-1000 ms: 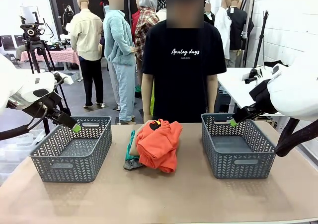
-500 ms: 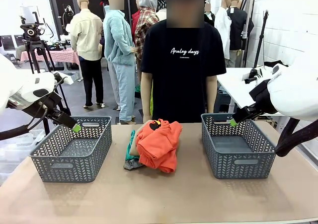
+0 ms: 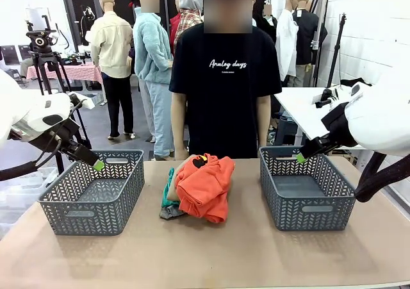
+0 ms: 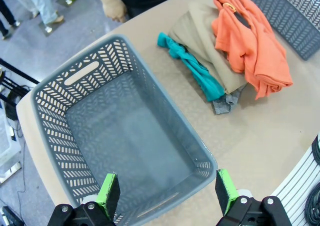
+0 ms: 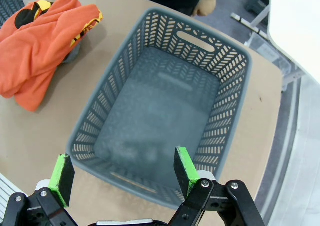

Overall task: Sort the tops and bottoms.
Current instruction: Lift clothes from the center of the table with your left hand.

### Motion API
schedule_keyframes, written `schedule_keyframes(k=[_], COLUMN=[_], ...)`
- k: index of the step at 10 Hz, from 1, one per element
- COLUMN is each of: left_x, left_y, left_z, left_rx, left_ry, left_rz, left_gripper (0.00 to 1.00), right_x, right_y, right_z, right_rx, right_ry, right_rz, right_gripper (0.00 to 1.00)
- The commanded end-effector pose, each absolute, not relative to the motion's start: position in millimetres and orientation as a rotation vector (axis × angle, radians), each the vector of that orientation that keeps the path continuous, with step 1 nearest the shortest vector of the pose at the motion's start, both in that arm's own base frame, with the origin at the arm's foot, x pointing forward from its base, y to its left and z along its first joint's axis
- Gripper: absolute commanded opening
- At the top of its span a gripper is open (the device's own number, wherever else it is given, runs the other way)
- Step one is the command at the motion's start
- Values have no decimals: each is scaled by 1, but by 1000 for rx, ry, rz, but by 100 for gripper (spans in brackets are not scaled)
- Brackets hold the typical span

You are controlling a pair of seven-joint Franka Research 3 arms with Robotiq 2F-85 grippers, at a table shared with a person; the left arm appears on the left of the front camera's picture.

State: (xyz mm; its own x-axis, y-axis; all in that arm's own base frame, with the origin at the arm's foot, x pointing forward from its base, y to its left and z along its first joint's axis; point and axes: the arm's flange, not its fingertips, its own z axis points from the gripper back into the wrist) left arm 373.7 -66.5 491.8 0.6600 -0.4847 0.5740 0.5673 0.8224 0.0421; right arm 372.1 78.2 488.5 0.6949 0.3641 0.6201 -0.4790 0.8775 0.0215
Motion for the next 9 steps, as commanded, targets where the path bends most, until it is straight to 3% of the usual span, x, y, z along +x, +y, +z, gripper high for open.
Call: schedule_keyframes(k=[1,5,9], left_x=[380,404,455], left_y=[-74,-156,-284], left_z=[490,545,519], left_rx=[-139,-80,-66], left_ry=[-578,-605,-355], left_rz=[-598,-719,-799], left_gripper=[100,100,100], right_x=[373,373,373], right_y=[78,78,78], right_z=[488,488,488], right_rx=[200,200,200], right_ry=[-654,-654,-654], right_rz=[469,469,469], right_gripper=[100,100,100])
